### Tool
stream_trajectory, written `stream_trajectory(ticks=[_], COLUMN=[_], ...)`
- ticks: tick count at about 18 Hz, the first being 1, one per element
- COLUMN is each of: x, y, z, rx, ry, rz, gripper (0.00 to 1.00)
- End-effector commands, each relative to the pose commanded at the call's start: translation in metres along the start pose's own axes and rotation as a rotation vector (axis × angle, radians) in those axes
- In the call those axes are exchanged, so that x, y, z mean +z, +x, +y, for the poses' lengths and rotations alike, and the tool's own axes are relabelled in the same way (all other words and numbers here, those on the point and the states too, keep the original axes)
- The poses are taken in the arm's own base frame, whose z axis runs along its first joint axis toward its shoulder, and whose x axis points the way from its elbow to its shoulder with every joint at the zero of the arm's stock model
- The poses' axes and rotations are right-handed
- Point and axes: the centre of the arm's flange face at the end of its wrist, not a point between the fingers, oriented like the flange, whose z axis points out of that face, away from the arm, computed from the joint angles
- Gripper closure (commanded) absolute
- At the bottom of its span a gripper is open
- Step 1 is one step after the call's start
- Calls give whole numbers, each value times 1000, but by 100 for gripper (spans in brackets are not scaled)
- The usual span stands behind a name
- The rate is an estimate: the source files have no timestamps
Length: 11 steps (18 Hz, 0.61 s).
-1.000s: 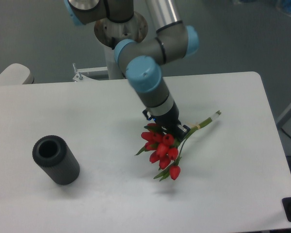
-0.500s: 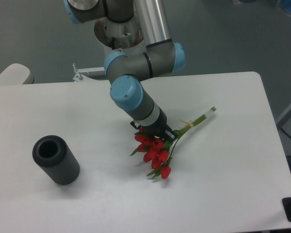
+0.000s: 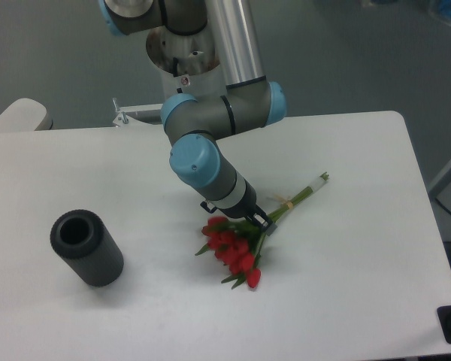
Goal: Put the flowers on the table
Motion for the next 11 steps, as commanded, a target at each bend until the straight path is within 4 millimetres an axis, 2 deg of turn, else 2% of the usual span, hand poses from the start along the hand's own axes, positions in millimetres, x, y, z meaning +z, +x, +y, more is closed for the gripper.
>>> stream_trajectory(ticks=[3, 8, 11], x=[-33, -79, -102], y=[-36, -85, -118], z=[2, 0, 16], rx=[-33, -31, -60], ry=[39, 127, 220], rz=[-57, -10, 36], gripper=[1, 1, 2])
